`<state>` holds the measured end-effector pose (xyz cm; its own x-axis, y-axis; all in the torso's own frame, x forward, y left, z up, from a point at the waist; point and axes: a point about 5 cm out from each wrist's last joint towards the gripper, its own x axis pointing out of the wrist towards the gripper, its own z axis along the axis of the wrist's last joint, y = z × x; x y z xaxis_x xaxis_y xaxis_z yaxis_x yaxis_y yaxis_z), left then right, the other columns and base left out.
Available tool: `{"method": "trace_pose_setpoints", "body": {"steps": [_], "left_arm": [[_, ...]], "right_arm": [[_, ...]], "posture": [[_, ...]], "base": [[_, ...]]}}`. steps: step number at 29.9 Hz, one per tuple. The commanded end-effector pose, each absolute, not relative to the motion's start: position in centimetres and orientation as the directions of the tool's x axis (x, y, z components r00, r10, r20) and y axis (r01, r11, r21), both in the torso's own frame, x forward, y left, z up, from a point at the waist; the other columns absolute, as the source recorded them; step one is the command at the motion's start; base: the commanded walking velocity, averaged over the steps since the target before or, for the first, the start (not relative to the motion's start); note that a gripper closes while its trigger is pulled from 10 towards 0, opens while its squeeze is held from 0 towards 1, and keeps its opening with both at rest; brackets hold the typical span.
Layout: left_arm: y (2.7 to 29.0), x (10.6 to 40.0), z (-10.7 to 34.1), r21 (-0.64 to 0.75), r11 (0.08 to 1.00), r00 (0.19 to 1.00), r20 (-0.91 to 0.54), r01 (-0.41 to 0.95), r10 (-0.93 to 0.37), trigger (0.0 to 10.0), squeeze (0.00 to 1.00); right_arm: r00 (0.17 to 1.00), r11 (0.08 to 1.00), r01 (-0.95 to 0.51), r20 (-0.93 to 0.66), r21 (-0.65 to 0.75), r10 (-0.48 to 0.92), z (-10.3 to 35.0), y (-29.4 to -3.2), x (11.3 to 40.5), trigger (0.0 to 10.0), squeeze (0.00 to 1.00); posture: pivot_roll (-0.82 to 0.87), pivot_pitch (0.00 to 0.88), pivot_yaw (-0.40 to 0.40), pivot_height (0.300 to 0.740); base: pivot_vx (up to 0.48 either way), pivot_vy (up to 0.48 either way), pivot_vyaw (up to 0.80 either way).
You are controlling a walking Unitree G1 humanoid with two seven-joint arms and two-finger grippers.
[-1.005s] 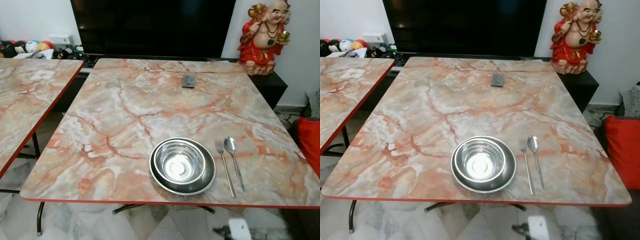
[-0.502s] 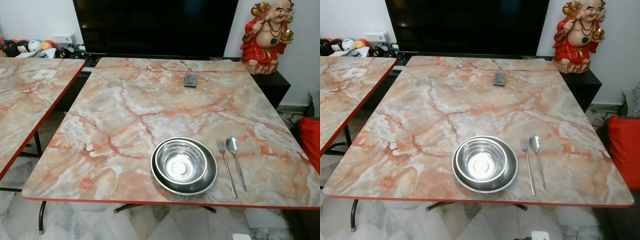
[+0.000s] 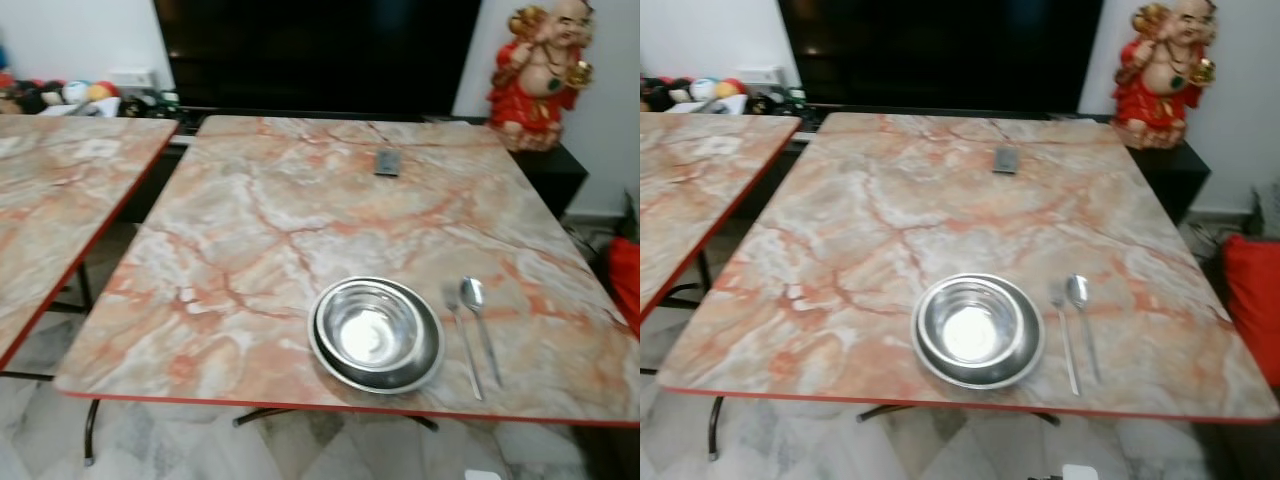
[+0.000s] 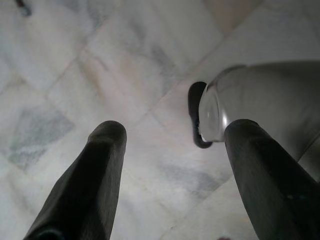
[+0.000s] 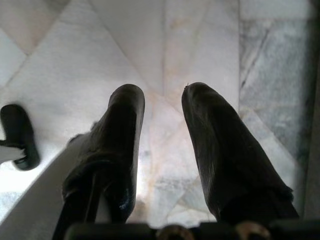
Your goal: Setting the table
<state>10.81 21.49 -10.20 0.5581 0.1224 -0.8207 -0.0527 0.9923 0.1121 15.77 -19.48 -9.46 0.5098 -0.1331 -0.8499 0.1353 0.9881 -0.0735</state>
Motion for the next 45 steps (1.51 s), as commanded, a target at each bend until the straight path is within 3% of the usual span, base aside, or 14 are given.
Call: {"method": "trace_pose_setpoints", "body": {"steps": [1, 8, 45], "left_arm": [[21.94, 10.14, -10.34, 0.124, 0.991, 0.536, -0.834, -0.055, 0.134, 10.0, 0.00], [21.89, 10.21, -10.33, 0.122, 0.991, 0.537, -0.833, -0.057, 0.133, 10.0, 0.00], [21.73, 10.24, -10.35, 0.115, 0.991, 0.538, -0.832, -0.074, 0.137, 10.0, 0.00]], "right_arm": [[0.506, 0.992, 0.115, -0.855, -0.059, -0.109, -9.66, -18.72, 15.49, 10.0, 0.00], [0.506, 0.991, 0.124, -0.855, -0.058, -0.114, -9.69, -18.89, 15.37, 10.0, 0.00], [0.509, 0.990, 0.133, -0.854, -0.042, -0.105, -9.62, -18.51, 15.69, 10.0, 0.00]], "posture": [[0.02, 0.071, -0.006, 0.740], [0.02, 0.076, -0.010, 0.740], [0.03, 0.084, -0.023, 0.740]], "base": [[0.000, 0.480, 0.00], [0.000, 0.480, 0.58], [0.000, 0.480, 0.00]]}}
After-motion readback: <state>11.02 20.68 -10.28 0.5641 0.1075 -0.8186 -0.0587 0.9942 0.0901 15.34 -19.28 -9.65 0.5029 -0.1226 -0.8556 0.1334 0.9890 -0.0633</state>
